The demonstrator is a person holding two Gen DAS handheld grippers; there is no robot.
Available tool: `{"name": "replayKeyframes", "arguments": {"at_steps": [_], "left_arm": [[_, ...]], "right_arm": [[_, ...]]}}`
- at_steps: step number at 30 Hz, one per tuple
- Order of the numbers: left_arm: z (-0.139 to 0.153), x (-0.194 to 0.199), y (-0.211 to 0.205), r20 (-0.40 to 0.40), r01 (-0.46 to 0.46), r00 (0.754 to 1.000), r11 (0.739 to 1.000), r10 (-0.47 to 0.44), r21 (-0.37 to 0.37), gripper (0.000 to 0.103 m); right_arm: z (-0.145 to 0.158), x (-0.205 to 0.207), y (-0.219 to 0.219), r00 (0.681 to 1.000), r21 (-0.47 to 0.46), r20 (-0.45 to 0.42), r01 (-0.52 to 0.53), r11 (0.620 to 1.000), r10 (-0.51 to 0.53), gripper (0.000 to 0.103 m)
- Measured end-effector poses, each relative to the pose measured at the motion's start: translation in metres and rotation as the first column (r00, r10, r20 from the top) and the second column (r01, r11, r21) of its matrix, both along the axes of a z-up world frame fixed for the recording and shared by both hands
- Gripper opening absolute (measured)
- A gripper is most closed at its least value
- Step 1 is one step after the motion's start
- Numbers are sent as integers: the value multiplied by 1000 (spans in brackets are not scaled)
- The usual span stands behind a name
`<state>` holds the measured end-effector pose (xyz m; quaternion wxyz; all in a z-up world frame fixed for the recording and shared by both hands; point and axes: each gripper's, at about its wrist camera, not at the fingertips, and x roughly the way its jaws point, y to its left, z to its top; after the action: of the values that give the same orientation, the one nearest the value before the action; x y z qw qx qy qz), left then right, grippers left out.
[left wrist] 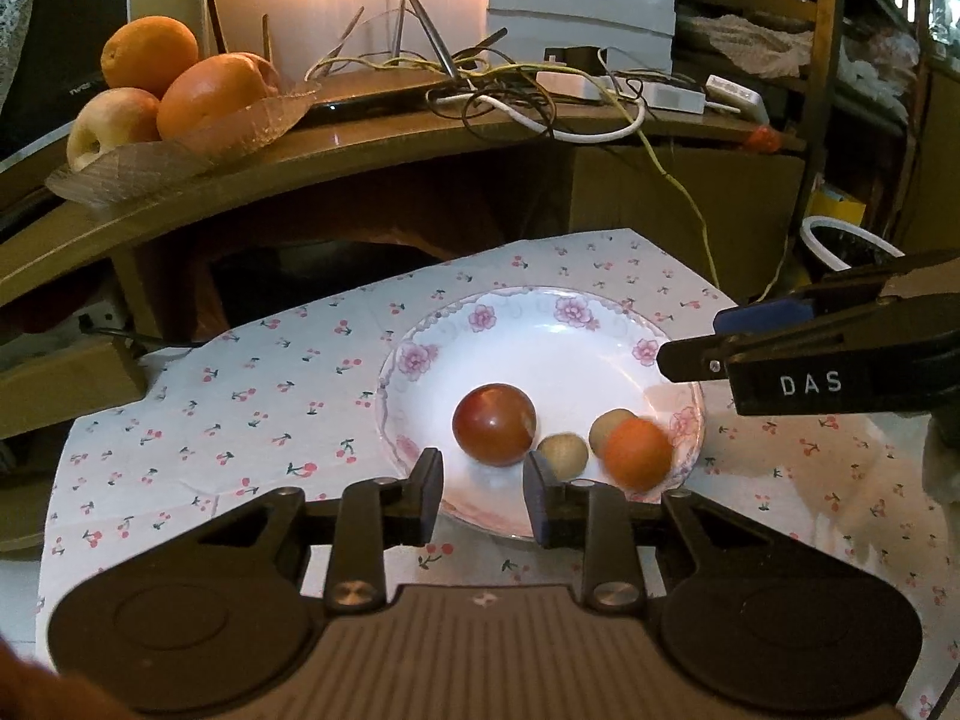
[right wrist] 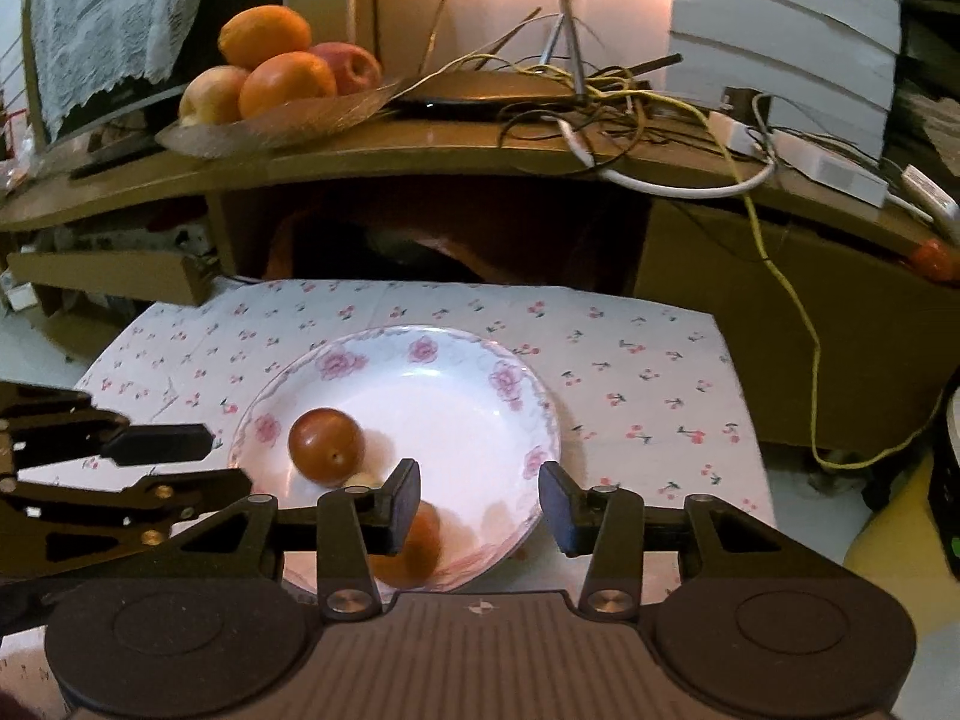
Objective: Organize fruits
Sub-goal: 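Withdraw both tools from the plate toward the remaining fruit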
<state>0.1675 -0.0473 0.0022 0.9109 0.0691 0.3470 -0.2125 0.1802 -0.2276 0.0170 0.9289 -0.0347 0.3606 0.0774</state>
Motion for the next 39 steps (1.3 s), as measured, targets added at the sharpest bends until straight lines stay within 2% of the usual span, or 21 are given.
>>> {"name": "replayKeyframes", "arguments": {"at_steps": [14,25,31,39], "left_arm": [[8,-28,16,6,-29,1000,999,29,15,35],[8,-58,37,-19,-62,998,998,63,30,36],[-2,-75,47,-57,-57,997,997,61,58,36],[-19,-79,52,-103,-28,994,997,36,78,36]], "right_arm": [[10,-23,7,999,8,14,-41,999,41,45],[5,-53,29,988,3,-33,-148,989,148,46],[-3,-66,42,972,-17,-71,-225,974,223,48],[-20,-73,54,931,-33,-124,-351,936,344,48]]}}
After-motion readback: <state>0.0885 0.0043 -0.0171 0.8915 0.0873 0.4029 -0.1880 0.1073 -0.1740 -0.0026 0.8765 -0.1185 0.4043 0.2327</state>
